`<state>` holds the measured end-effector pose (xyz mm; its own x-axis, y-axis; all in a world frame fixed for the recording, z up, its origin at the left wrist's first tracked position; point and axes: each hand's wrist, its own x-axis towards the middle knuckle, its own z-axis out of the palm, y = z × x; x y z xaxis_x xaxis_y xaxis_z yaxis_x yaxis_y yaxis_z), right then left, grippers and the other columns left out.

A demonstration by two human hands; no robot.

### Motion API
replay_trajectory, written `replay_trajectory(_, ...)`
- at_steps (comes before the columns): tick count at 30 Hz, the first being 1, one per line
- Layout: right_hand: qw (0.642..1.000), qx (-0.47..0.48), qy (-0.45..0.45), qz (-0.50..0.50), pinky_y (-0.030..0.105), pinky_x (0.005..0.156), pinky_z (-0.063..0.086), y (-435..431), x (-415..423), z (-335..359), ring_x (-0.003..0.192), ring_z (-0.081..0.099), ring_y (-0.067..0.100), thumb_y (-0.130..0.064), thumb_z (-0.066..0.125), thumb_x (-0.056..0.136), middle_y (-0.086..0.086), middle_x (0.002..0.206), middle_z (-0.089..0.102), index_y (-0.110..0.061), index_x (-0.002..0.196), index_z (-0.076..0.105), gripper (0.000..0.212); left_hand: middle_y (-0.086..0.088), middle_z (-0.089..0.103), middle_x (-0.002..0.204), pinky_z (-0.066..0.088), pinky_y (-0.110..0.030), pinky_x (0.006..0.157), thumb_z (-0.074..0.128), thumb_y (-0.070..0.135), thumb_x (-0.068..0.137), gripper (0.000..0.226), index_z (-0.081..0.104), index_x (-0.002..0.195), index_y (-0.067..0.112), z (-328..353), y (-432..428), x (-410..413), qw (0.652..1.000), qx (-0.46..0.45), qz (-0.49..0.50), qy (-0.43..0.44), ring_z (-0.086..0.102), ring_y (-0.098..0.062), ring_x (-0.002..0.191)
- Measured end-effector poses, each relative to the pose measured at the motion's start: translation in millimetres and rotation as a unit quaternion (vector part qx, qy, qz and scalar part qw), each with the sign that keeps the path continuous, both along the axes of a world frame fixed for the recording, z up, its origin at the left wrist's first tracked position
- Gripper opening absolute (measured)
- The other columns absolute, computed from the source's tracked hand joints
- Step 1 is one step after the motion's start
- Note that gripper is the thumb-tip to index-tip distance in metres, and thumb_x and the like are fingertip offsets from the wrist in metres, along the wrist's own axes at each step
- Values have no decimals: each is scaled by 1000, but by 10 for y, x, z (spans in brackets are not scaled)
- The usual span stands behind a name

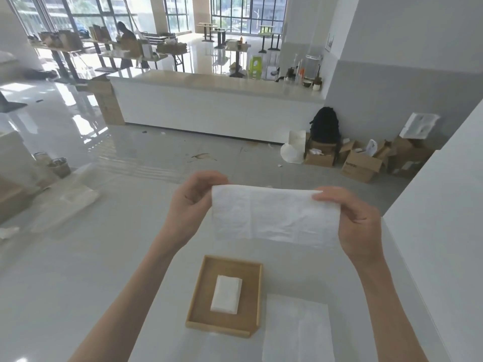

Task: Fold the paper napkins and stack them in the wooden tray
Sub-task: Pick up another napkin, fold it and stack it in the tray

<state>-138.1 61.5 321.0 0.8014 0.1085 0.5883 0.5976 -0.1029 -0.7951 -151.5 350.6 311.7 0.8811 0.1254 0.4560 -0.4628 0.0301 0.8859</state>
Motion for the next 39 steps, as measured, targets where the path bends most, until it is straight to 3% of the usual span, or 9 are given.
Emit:
replay_trajectory(2,999,39,35,14,19,82,55,12,35,-20,97,71,6,16,60,88,-17,100,76,-35,106,71,56,-3,76,98,56,-34,83,57,-6,94,28,66,100,20,3,-45,15,1000,-13,-5,-3,70,-25,96)
replay_trajectory(9,994,70,77,26,21,76,57,27,1,-53,92,72,7,19,55,90,-14,97,78,-36,72,76,61,-3,76,100,54,-38,83,58,-3,94,35,76,85,25,-26,-12,16,999,-28,1,28,70,-25,97)
replay_trajectory(16,996,-25,79,-17,11,84,49,-5,61,7,98,69,-3,22,50,89,-28,94,75,-43,72,78,73,2,76,105,52,-26,83,55,-9,95,32,76,88,13,4,66,21,998,8,-22,55,69,-17,102)
replay_trajectory(18,995,-41,89,-37,13,80,50,-22,100,0,95,71,5,17,51,92,-27,91,76,-46,73,77,72,2,76,107,51,-28,88,55,-8,95,33,77,90,16,-9,90,25,997,34,-29,61,68,-18,105)
replay_trajectory(22,994,-40,97,-38,34,66,43,-54,148,-46,75,58,44,7,50,98,4,83,75,-38,84,79,55,3,75,106,50,-31,94,57,-5,96,36,78,93,24,-28,98,39,996,62,-21,66,68,-16,106)
replay_trajectory(27,991,3,127,39,33,86,55,-61,82,7,100,69,26,-5,41,99,2,102,78,-19,98,78,40,-1,73,111,48,-35,97,47,5,97,33,76,101,20,-19,117,71,994,63,-22,85,65,-18,108)
replay_trajectory(30,992,-39,122,-11,22,82,52,-14,83,40,92,68,7,-9,46,105,-13,98,77,-19,98,76,33,-5,74,109,51,-36,97,53,25,97,25,76,102,19,22,107,65,993,37,-41,105,66,-21,105)
replay_trajectory(32,992,-52,108,-41,13,78,48,33,86,53,84,64,-2,-12,55,102,-21,91,75,-19,97,75,22,3,77,104,51,-31,93,61,21,97,15,76,101,18,38,76,80,992,70,-1,105,69,-13,100)
replay_trajectory(39,992,-37,106,-50,13,74,52,58,102,33,77,58,6,-8,68,95,-11,90,67,-23,126,67,34,10,76,99,55,-30,91,65,1,93,22,72,100,20,66,15,138,993,57,35,97,71,-12,95)
